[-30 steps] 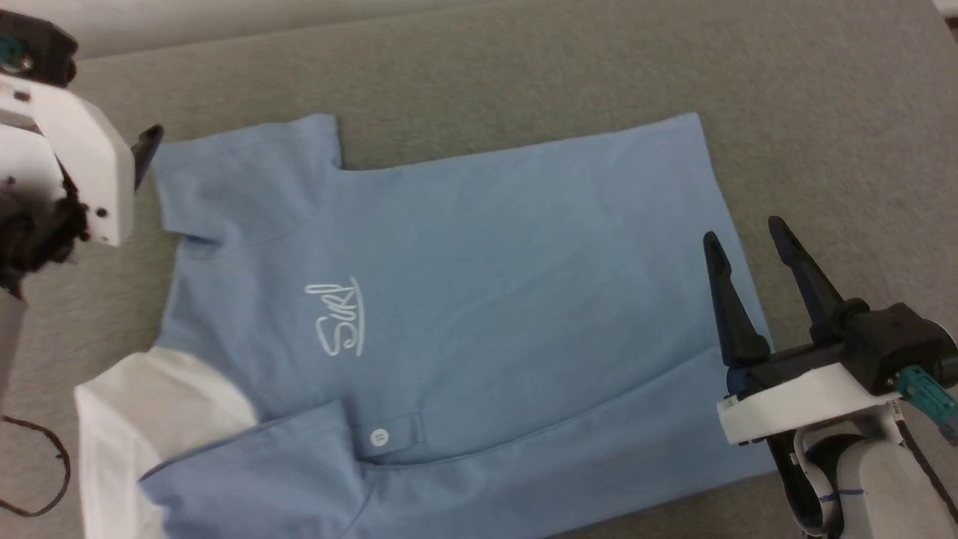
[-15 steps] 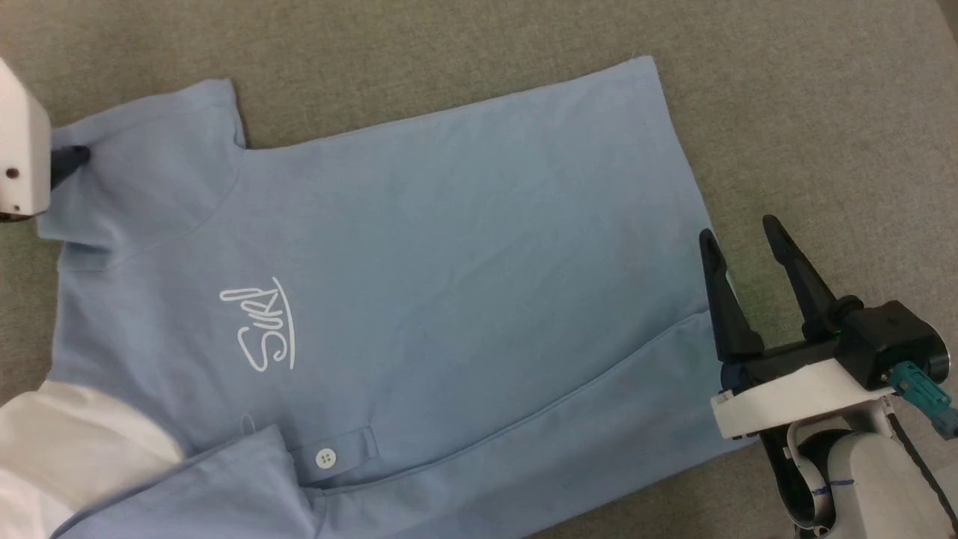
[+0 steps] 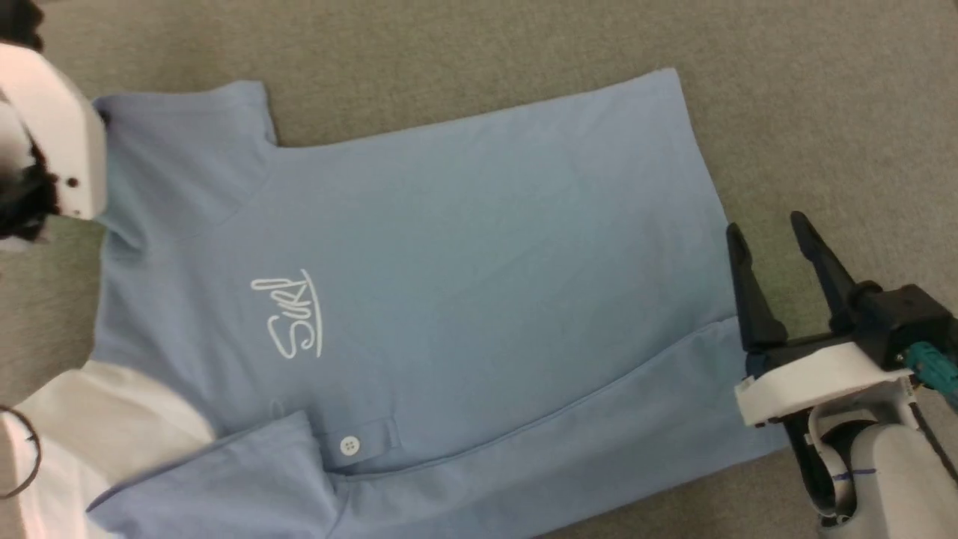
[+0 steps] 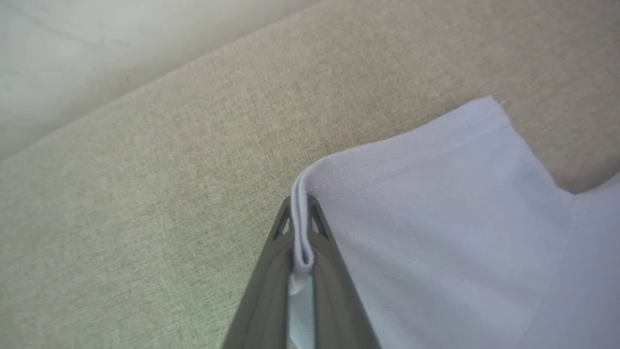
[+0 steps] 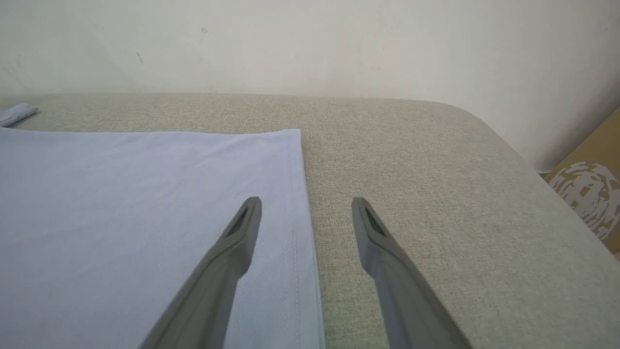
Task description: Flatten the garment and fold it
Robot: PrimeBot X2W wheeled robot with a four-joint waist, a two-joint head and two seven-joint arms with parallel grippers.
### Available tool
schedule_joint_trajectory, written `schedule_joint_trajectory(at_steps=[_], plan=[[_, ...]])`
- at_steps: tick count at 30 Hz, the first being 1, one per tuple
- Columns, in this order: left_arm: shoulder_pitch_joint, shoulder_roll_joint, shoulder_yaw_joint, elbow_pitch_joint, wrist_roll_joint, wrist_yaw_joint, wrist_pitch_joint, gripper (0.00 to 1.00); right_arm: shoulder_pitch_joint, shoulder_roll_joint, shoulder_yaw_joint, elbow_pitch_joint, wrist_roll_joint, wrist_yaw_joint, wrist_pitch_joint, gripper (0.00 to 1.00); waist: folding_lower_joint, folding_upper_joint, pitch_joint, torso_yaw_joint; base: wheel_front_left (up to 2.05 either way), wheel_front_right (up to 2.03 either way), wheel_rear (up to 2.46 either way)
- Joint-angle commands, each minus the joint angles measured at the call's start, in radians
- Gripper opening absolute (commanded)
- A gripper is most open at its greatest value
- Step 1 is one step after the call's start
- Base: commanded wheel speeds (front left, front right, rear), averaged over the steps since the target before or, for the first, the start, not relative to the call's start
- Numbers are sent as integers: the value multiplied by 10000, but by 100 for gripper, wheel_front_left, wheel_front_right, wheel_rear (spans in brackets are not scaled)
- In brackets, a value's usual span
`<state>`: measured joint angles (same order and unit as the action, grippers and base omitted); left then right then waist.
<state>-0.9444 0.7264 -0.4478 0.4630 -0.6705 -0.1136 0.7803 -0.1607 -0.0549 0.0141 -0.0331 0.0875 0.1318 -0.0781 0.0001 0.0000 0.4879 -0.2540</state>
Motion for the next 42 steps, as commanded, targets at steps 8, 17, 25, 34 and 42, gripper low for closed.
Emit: schedule_joint_trajectory(at_steps=[8, 17, 25, 34, 42], plan=[[379, -588, -1026, -713, 794, -156, -3205, 0, -346, -1271, -155, -322, 887, -11, 2427, 100, -1, 0, -1294, 1489, 0, 0, 0], [959, -942, -1992, -2695, 1317, -159, -4485, 0, -2097, -4100, 453, 89, 2546, -11, 6424, 100, -1, 0, -1153, 2811, 0, 0, 0], [1270, -1232, -2515, -4380, 1786, 47, -4722, 0, -4250, -5961, 1773, 1690, 3428, -11, 8248, 100, -1, 0, -506, 3739, 0, 0, 0], [1440, -1456, -2919, -5335, 2089, 256, -4693, 0, -5636, -7046, 3966, 3296, 3602, -11, 8574, 100, -1, 0, -90, 4358, 0, 0, 0], [1598, -1561, -3042, -5382, 2097, 415, -4754, 0, -5881, -7470, 5894, 4038, 4163, -11, 8392, 4, -1, 0, -89, 4507, 0, 0, 0]])
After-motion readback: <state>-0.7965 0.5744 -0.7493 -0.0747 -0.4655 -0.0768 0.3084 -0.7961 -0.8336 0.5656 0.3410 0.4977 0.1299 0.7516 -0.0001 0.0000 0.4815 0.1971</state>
